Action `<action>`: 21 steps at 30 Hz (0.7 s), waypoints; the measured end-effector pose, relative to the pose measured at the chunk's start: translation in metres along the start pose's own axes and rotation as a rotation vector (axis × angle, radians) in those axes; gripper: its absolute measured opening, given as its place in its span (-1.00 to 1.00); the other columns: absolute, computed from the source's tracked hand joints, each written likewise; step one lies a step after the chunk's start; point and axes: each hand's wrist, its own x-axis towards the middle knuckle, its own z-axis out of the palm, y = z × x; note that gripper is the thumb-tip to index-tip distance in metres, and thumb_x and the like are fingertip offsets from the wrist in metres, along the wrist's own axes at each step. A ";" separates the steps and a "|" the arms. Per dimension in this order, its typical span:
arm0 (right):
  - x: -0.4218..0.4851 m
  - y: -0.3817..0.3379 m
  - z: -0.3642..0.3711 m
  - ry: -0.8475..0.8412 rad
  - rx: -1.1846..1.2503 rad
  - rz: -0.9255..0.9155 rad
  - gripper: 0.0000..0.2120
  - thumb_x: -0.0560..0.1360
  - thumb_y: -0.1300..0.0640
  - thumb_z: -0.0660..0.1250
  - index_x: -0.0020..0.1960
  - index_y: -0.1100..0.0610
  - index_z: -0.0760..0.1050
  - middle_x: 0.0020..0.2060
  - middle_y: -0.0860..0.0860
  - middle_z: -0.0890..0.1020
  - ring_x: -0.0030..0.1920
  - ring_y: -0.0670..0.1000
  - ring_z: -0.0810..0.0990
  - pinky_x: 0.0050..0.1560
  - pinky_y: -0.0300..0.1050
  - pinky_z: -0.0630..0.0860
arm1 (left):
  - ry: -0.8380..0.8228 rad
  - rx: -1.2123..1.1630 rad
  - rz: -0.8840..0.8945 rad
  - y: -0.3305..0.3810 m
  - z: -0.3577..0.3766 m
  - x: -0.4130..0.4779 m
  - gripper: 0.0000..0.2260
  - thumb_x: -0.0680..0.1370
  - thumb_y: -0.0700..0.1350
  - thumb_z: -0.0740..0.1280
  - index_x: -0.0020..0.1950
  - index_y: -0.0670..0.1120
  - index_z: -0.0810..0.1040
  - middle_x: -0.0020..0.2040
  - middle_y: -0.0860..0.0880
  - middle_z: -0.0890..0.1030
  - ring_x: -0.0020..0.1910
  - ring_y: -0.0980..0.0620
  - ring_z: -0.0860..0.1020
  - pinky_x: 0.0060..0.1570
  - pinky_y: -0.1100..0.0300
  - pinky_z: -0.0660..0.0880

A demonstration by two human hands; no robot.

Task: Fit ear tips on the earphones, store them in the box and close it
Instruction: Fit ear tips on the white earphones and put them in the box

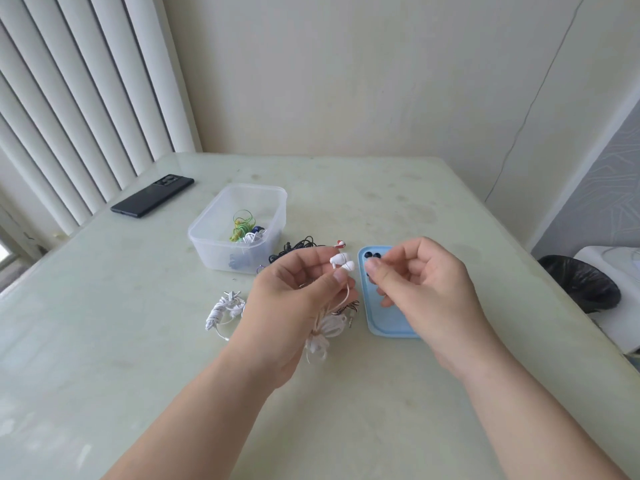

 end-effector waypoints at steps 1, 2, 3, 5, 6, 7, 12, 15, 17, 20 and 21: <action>-0.001 -0.003 0.000 -0.035 0.030 0.009 -0.80 0.48 0.12 0.53 -0.03 0.18 0.56 -0.16 0.20 0.69 -0.20 0.03 0.64 -0.14 0.00 0.60 | 0.008 -0.019 0.009 0.004 0.002 0.000 -0.82 0.58 -0.35 0.42 0.18 -0.25 0.66 -0.04 -0.25 0.67 -0.17 -0.06 0.64 -0.06 0.18 0.61; -0.002 -0.006 0.001 -0.095 0.081 0.032 -0.80 0.49 0.12 0.52 0.00 0.18 0.56 -0.14 0.21 0.70 -0.18 0.03 0.65 -0.17 -0.03 0.60 | 0.018 -0.036 0.015 0.008 0.004 -0.001 -0.82 0.58 -0.35 0.42 0.18 -0.26 0.65 -0.05 -0.22 0.67 -0.20 -0.03 0.63 -0.09 0.20 0.60; -0.004 -0.008 0.001 -0.163 0.124 0.060 -0.79 0.49 0.12 0.51 0.05 0.17 0.57 -0.13 0.18 0.71 -0.16 0.01 0.67 -0.19 -0.06 0.59 | 0.024 -0.057 0.017 0.012 0.008 -0.001 -0.81 0.58 -0.35 0.42 0.18 -0.27 0.64 -0.06 -0.21 0.67 -0.21 -0.02 0.64 -0.09 0.20 0.59; -0.007 -0.012 0.001 -0.294 0.139 0.079 -0.73 0.48 0.12 0.52 0.15 0.08 0.58 -0.10 0.10 0.74 -0.10 0.01 0.69 -0.15 -0.08 0.58 | 0.030 -0.101 0.025 0.023 0.015 0.000 -0.79 0.57 -0.34 0.43 0.21 -0.30 0.62 -0.09 -0.19 0.67 -0.19 -0.04 0.65 -0.07 0.15 0.61; -0.007 -0.011 0.001 -0.342 0.097 0.061 -0.69 0.46 0.10 0.55 0.17 0.02 0.60 -0.08 0.06 0.74 -0.06 0.02 0.70 -0.10 -0.05 0.59 | 0.030 -0.120 0.028 0.030 0.019 0.002 -0.77 0.57 -0.33 0.44 0.22 -0.32 0.60 -0.12 -0.17 0.66 -0.20 -0.04 0.64 -0.08 0.15 0.61; -0.007 -0.011 0.001 -0.373 0.039 0.039 -0.66 0.42 0.04 0.58 0.16 -0.03 0.61 -0.06 0.01 0.74 -0.01 0.01 0.70 -0.03 -0.03 0.59 | 0.029 -0.133 0.032 0.035 0.023 0.004 -0.75 0.57 -0.32 0.45 0.24 -0.34 0.59 -0.14 -0.16 0.65 -0.21 -0.05 0.64 -0.11 0.16 0.61; -0.012 -0.008 0.006 -0.445 -0.023 0.038 -0.67 0.28 -0.04 0.60 -0.01 0.03 0.66 -0.14 -0.17 0.70 -0.09 -0.15 0.66 0.02 -0.24 0.51 | 0.003 -0.133 0.056 0.057 0.038 0.009 -0.68 0.56 -0.29 0.48 0.27 -0.36 0.57 -0.12 -0.15 0.61 -0.18 -0.07 0.63 -0.03 0.15 0.63; -0.010 -0.011 0.003 -0.449 0.045 0.040 -0.77 0.45 0.09 0.55 -0.05 0.23 0.63 -0.18 0.10 0.71 -0.20 0.00 0.62 -0.04 -0.05 0.54 | 0.067 -0.020 0.106 0.055 0.028 0.008 -0.77 0.54 -0.28 0.50 0.18 -0.27 0.63 -0.16 -0.10 0.66 -0.21 -0.05 0.65 0.01 0.01 0.63; -0.006 -0.011 -0.002 -0.394 0.118 0.079 -0.88 0.50 0.23 0.50 -0.04 0.27 0.61 -0.15 0.25 0.71 -0.20 0.10 0.62 -0.12 0.02 0.55 | 0.123 0.140 0.135 0.050 0.017 0.006 -0.82 0.54 -0.27 0.51 0.12 -0.20 0.66 -0.14 -0.09 0.68 -0.18 -0.06 0.66 0.01 -0.03 0.64; -0.002 -0.013 -0.006 -0.313 0.227 0.134 -0.93 0.52 0.35 0.43 -0.03 0.23 0.64 -0.25 0.18 0.68 -0.26 0.09 0.60 -0.25 -0.02 0.55 | 0.064 0.340 0.049 0.050 0.003 0.002 -0.87 0.58 -0.27 0.47 0.12 -0.20 0.65 -0.10 -0.11 0.72 -0.11 -0.09 0.71 0.10 -0.10 0.67; -0.001 -0.013 -0.006 -0.299 0.253 0.147 -0.92 0.52 0.35 0.43 -0.02 0.22 0.65 -0.27 0.13 0.66 -0.28 0.08 0.59 -0.27 -0.03 0.54 | 0.011 0.383 -0.015 0.053 -0.001 0.001 -0.89 0.59 -0.25 0.45 0.11 -0.21 0.65 -0.08 -0.13 0.73 -0.08 -0.09 0.72 0.08 -0.08 0.68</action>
